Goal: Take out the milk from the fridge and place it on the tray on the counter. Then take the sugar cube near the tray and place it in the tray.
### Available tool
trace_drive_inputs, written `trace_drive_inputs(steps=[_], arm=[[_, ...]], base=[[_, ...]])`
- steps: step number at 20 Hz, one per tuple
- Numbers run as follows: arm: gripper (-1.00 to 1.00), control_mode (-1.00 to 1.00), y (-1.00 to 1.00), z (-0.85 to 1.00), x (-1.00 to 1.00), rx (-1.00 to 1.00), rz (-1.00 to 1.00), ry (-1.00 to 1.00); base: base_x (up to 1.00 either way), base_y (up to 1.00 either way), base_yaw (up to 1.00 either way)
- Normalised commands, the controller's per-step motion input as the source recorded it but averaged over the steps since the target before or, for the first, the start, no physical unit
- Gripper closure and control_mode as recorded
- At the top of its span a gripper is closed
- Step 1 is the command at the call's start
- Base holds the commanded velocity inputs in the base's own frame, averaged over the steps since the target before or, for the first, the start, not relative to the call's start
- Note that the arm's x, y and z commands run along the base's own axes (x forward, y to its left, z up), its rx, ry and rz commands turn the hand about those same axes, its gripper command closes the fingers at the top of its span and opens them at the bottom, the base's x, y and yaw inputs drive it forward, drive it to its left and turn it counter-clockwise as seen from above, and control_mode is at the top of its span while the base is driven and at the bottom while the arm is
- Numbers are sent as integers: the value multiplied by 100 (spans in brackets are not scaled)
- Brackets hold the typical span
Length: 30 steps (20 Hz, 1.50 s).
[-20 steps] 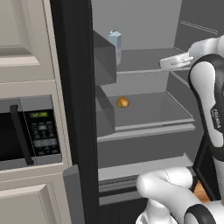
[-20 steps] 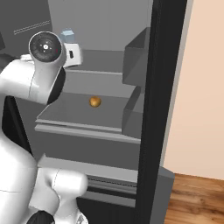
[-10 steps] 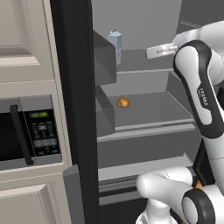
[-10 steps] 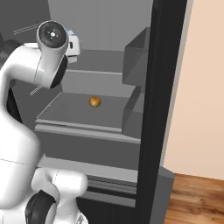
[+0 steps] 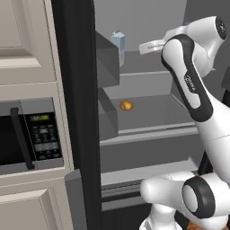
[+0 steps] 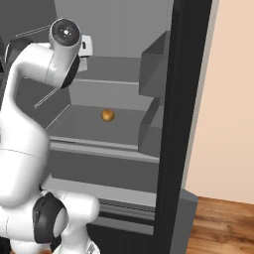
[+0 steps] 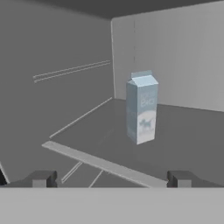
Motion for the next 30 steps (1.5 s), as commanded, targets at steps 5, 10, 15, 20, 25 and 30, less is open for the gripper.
trace_drive_inputs(steps=[5, 10, 15, 20, 25, 30], arm=[[-100, -100, 0, 0, 53, 0, 1, 2], [-100, -100, 1, 0, 46, 0, 5, 2], [-100, -100, 12, 0, 33, -3, 2, 0], [-100, -100, 26, 0, 27, -10, 0, 0], [-100, -100, 19, 0, 40, -9, 1, 3], [-100, -100, 1, 0, 37, -3, 1, 0]], base=[[0, 0, 0], [0, 0, 0], [0, 0, 0], [0, 0, 0], [0, 0, 0], [0, 0, 0]])
